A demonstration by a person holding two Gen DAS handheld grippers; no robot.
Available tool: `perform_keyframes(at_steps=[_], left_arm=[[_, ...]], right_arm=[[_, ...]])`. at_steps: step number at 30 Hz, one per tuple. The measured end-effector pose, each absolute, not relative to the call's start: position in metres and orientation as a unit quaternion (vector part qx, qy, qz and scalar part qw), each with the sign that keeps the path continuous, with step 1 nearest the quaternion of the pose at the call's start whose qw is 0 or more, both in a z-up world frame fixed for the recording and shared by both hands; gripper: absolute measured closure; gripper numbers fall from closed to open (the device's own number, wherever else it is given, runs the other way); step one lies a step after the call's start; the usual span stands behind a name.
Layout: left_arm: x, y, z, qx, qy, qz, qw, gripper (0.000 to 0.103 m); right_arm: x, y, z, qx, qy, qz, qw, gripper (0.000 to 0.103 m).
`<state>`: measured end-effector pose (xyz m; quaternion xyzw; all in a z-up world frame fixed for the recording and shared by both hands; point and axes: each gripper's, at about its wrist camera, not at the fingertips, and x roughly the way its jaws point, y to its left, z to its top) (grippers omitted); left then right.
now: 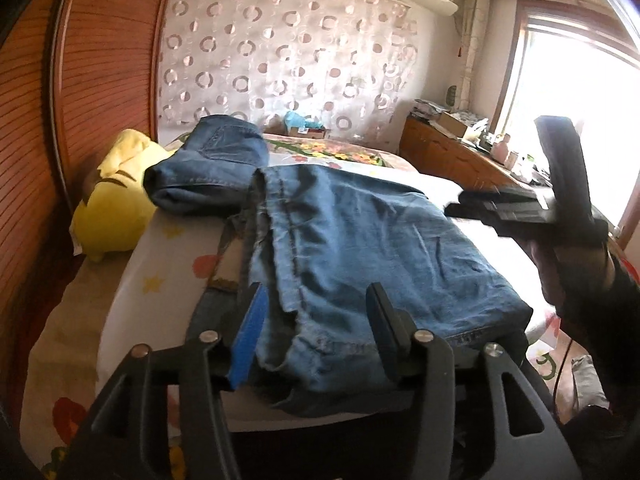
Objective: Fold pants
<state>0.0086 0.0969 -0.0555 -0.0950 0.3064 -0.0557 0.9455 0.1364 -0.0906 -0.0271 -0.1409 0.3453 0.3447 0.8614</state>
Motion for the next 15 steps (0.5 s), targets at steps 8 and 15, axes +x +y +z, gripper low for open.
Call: perform_keyframes(at_steps=[8, 15], left_arm=[[0.029, 0.067, -0.061, -0.070, 0.325, -0.069, 0.941, 0.051], [0.035, 0.058, -0.072, -0.060, 0.344, -0.067, 0.935, 0.051]], right_arm=[[0.102, -0.149, -0.055, -0.092, 0.389, 0.318, 0.860, 0.042], [0.080, -0.164, -0.078, -0.072, 0.416, 0.313, 0.851, 0.042]])
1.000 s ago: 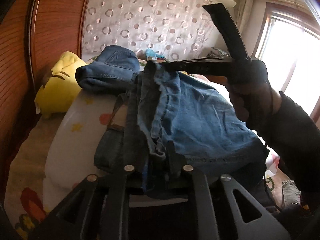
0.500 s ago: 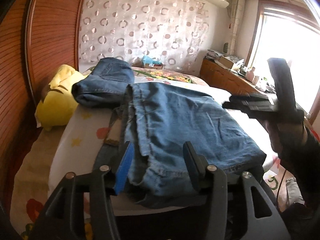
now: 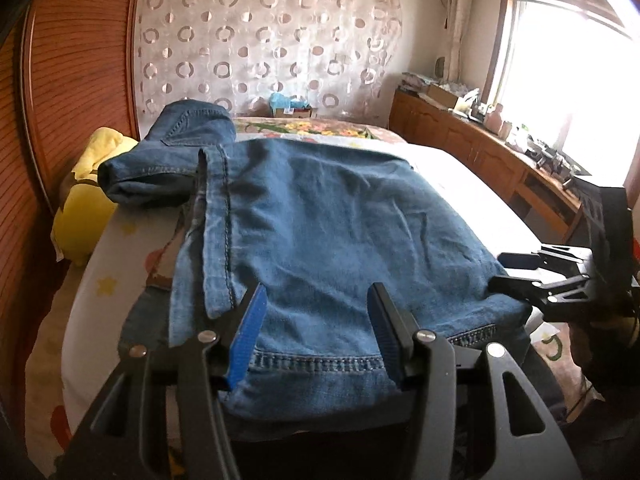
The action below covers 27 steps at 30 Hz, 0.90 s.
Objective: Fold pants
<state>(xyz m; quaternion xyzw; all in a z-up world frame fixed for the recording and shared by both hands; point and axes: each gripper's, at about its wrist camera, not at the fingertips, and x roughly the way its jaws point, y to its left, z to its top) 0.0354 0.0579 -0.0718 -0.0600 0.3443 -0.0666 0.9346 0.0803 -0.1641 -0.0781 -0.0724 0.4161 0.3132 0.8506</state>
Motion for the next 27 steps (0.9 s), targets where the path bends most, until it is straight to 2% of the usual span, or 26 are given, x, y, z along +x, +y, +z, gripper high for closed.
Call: perform_keyframes(at_steps=[13, 21, 27], left_arm=[[0.042, 0.064, -0.099, -0.060, 0.370, -0.052, 0.926, 0.051], [0.041, 0.063, -0.103, -0.055, 0.368, -0.052, 0.927, 0.051], [0.041, 0.064, -0.105, -0.054, 0.368, -0.053, 0.927, 0.051]], right_arm=[[0.079, -0.163, -0.086, -0.069, 0.423, 0.323, 0.844, 0.042], [0.108, -0.158, -0.066, -0.060, 0.391, 0.321, 0.860, 0.041], [0.135, -0.152, -0.078, -0.039, 0.412, 0.324, 0.851, 0.041]])
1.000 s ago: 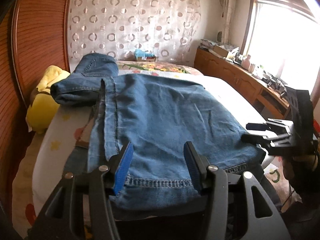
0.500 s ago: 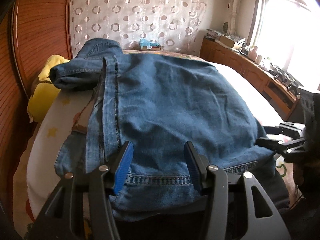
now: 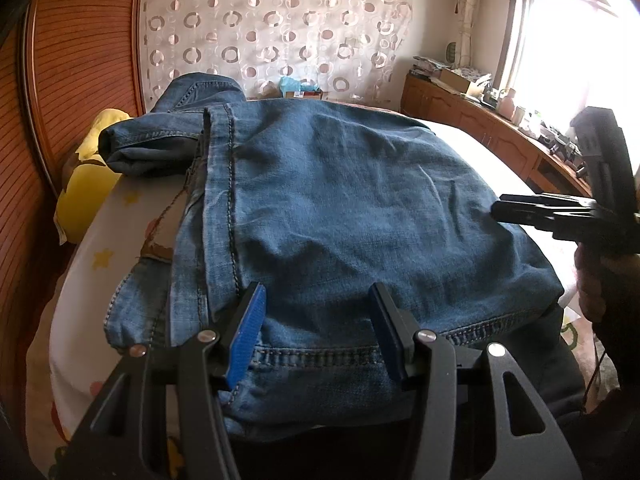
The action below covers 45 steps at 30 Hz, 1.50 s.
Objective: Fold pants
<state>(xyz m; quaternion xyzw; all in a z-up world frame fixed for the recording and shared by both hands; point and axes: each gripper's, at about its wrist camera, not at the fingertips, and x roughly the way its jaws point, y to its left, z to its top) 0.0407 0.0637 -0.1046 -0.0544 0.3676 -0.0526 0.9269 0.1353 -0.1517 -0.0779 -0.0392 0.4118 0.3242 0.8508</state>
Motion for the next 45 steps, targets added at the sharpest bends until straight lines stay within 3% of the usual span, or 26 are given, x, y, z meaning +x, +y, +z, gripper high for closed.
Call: perform_keyframes(at_steps=[13, 14, 16, 18, 21, 25, 31, 35, 37, 38, 45], left_arm=[[0.041, 0.064, -0.105, -0.055, 0.367, -0.053, 0.927, 0.050], [0.041, 0.064, -0.105, -0.056, 0.367, -0.054, 0.927, 0.050], [0.041, 0.064, -0.105, -0.055, 0.367, -0.053, 0.927, 0.050], [0.041, 0.064, -0.105, -0.056, 0.368, -0.053, 0.927, 0.050], [0.039, 0.064, -0.102, -0.061, 0.370, -0.053, 0.925, 0.050], [0.035, 0.058, -0.089, -0.071, 0.352, -0.073, 0.930, 0.050], [0.042, 0.033, -0.081, -0.048, 0.349, -0.103, 0.930, 0.050], [0.050, 0.025, -0.088, -0.042, 0.364, -0.109, 0.924, 0.050], [0.054, 0.022, -0.094, -0.041, 0.374, -0.107, 0.920, 0.050], [0.054, 0.023, -0.097, -0.041, 0.378, -0.106, 0.919, 0.050], [0.055, 0.017, -0.104, -0.037, 0.384, -0.103, 0.917, 0.050]], right_arm=[[0.149, -0.145, -0.094, -0.001, 0.433, 0.362, 0.825, 0.042], [0.148, -0.144, -0.094, -0.001, 0.434, 0.365, 0.824, 0.044], [0.146, -0.141, -0.093, 0.002, 0.434, 0.379, 0.817, 0.074], [0.142, -0.136, -0.086, -0.005, 0.425, 0.394, 0.815, 0.091], [0.137, -0.132, -0.068, -0.015, 0.404, 0.397, 0.824, 0.095], [0.133, -0.136, -0.049, -0.003, 0.388, 0.396, 0.832, 0.095], [0.132, -0.137, -0.066, -0.008, 0.401, 0.377, 0.835, 0.093], [0.132, -0.142, -0.071, 0.004, 0.404, 0.365, 0.839, 0.080], [0.128, -0.146, -0.075, 0.003, 0.409, 0.358, 0.840, 0.062], [0.124, -0.149, -0.079, 0.002, 0.413, 0.354, 0.839, 0.058], [0.106, -0.163, -0.088, 0.011, 0.422, 0.361, 0.831, 0.056]])
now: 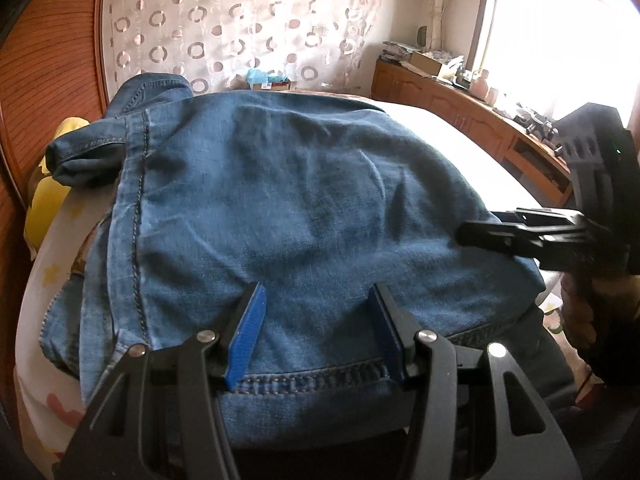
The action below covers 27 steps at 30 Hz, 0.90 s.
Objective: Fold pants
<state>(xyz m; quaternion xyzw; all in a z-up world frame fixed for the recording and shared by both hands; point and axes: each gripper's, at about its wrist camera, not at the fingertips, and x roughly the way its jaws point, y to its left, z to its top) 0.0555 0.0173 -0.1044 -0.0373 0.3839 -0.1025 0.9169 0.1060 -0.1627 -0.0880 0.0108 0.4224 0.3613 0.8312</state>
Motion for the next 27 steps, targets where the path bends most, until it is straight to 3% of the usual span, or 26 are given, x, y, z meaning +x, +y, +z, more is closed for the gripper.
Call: perform_keyframes(at_steps=[8, 11, 13, 15, 27], left_arm=[[0.054, 0.017, -0.109, -0.036, 0.383, -0.100, 0.918, 0.050], [0.054, 0.016, -0.109, -0.035, 0.383, -0.099, 0.918, 0.050], [0.054, 0.016, -0.109, -0.036, 0.383, -0.100, 0.918, 0.050], [0.054, 0.015, -0.110, -0.036, 0.382, -0.099, 0.918, 0.050], [0.030, 0.040, -0.084, -0.068, 0.358, -0.091, 0.927, 0.049]], right_arm=[[0.104, -0.164, -0.096, 0.025, 0.432, 0.373, 0.821, 0.056], [0.104, -0.164, -0.096, 0.032, 0.432, 0.384, 0.815, 0.068], [0.103, -0.164, -0.093, 0.037, 0.431, 0.392, 0.812, 0.084], [0.103, -0.163, -0.086, 0.039, 0.430, 0.405, 0.806, 0.092], [0.092, -0.116, -0.006, 0.026, 0.357, 0.471, 0.806, 0.095]])
